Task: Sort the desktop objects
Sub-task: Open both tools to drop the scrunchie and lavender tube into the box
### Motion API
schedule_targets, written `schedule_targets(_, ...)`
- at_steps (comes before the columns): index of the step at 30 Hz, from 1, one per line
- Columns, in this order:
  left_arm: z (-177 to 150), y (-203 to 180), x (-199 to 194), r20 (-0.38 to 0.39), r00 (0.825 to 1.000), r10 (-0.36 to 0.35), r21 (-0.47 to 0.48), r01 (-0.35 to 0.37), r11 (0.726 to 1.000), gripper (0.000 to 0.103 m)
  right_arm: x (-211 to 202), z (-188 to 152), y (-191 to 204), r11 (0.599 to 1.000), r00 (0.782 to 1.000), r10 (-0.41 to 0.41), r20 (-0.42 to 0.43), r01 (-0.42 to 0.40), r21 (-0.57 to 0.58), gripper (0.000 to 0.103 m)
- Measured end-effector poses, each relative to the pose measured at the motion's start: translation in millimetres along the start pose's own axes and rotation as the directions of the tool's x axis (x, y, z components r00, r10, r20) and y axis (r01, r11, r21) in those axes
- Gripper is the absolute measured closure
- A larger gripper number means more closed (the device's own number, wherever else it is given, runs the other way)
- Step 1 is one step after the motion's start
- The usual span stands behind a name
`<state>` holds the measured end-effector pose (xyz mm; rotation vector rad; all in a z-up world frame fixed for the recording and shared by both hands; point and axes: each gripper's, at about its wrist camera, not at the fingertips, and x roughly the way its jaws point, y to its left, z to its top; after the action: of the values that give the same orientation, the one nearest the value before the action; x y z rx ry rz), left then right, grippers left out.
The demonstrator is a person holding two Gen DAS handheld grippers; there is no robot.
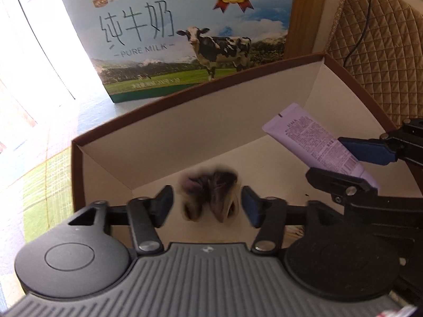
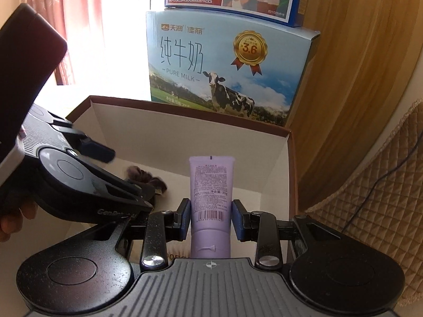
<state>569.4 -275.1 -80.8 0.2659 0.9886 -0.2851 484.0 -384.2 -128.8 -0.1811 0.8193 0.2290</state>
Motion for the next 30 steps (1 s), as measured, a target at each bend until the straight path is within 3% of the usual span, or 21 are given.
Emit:
schedule_targets(1,0,1,0,0.005,1.0,0.003,0.004,-0.003,1.0,0.04,0,0,0,1.0,1.0,0.001,-0.001,-0.001,-0.001,0.073)
schedule_targets(9,1,-2,-7,0.021,1.0,0.016,0.045,-0.017,0.999,0.04,4,0,-1,1.0,1.0,-0.007,0.0,0.007,-0.027,0.073)
schedule_targets(17,-2,0,-18,0.034,0.999,0.019,0.04,-0.021,0.999,0.033,0,0,-9,0.999,0.999,0.037,0.027,-0.038,0.038,0.07)
schedule_targets(25,-16,6,-43,0.057,0.998,0.024,0.012,-0.025,1.0,0.025,-31,-17,-11,0.993,0.993,0.096,0.073,-0.101,0.065,0.039)
schedule_targets(30,-32,9,-71,0.094,0.995,0.035,-0.019,-0.033,0.999,0.017,-64,-30,-11,0.985,0.984,0.126,0.126,-0.139,0.102,0.011)
